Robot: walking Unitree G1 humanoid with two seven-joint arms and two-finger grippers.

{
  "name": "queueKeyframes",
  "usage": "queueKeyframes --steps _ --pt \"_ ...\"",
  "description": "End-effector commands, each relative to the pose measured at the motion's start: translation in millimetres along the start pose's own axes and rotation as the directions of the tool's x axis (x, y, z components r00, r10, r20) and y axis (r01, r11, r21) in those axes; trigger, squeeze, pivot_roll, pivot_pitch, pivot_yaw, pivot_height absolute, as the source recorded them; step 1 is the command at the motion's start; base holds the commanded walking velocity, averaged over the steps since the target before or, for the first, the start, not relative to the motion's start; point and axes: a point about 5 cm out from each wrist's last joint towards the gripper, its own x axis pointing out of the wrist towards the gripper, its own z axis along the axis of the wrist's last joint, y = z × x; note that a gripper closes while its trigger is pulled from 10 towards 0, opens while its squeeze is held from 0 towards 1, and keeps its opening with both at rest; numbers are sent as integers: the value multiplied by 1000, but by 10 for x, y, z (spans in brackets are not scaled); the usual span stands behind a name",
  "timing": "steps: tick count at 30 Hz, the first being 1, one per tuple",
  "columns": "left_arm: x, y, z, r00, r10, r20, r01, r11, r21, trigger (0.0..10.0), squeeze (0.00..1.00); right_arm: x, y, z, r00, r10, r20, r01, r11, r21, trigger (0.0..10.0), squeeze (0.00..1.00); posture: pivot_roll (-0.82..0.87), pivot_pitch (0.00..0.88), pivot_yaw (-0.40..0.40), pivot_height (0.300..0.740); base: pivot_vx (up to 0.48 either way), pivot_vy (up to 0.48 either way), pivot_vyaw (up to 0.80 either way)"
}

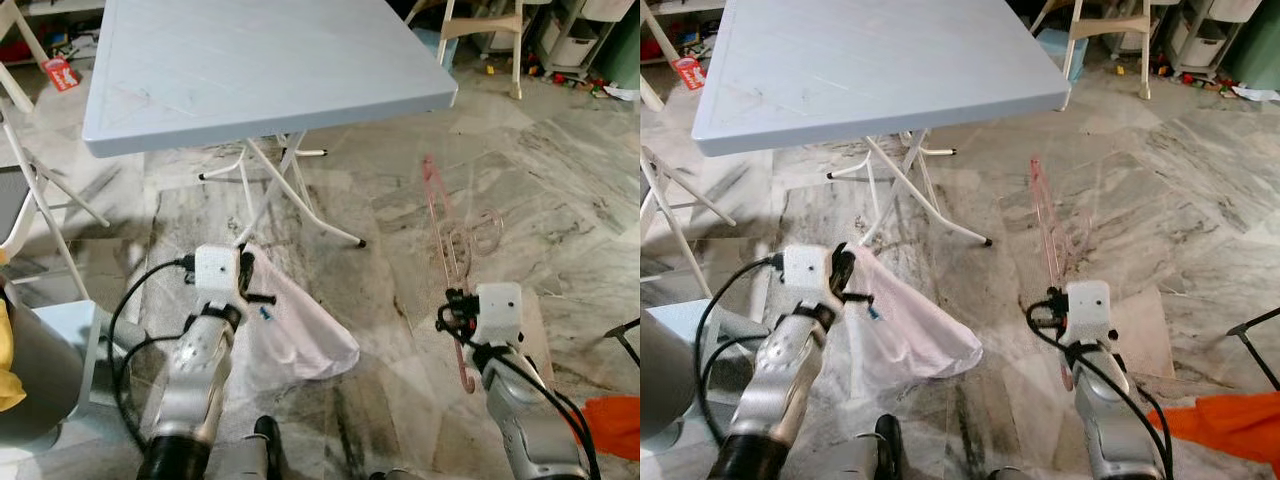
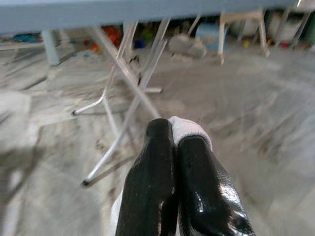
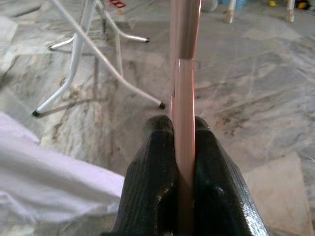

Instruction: Hang hanger

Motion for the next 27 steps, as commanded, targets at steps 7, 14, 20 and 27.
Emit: queueKeyframes --steps 7,14,20,27 --pt "-329 155 -268 988 6 -154 -4 1000 14 10000 0 -161 -227 93 996 -47 78 49 999 -23 10000 0 -13 163 1 740 0 0 0" --pt "-384 255 -324 982 23 -188 -13 999 52 10000 0 -219 -593 125 970 -225 94 220 974 62 10000 0 -6 149 13 740 0 0 0" --pt "-312 227 -294 981 -12 -193 29 996 86 10000 0 -212 -530 55 962 -259 89 248 961 122 10000 0 -6 124 70 740 0 0 0" --pt "-173 170 -280 982 -41 -182 58 994 90 10000 0 -243 -382 -73 954 -291 65 275 942 192 10000 0 -20 98 88 740 0 0 0"
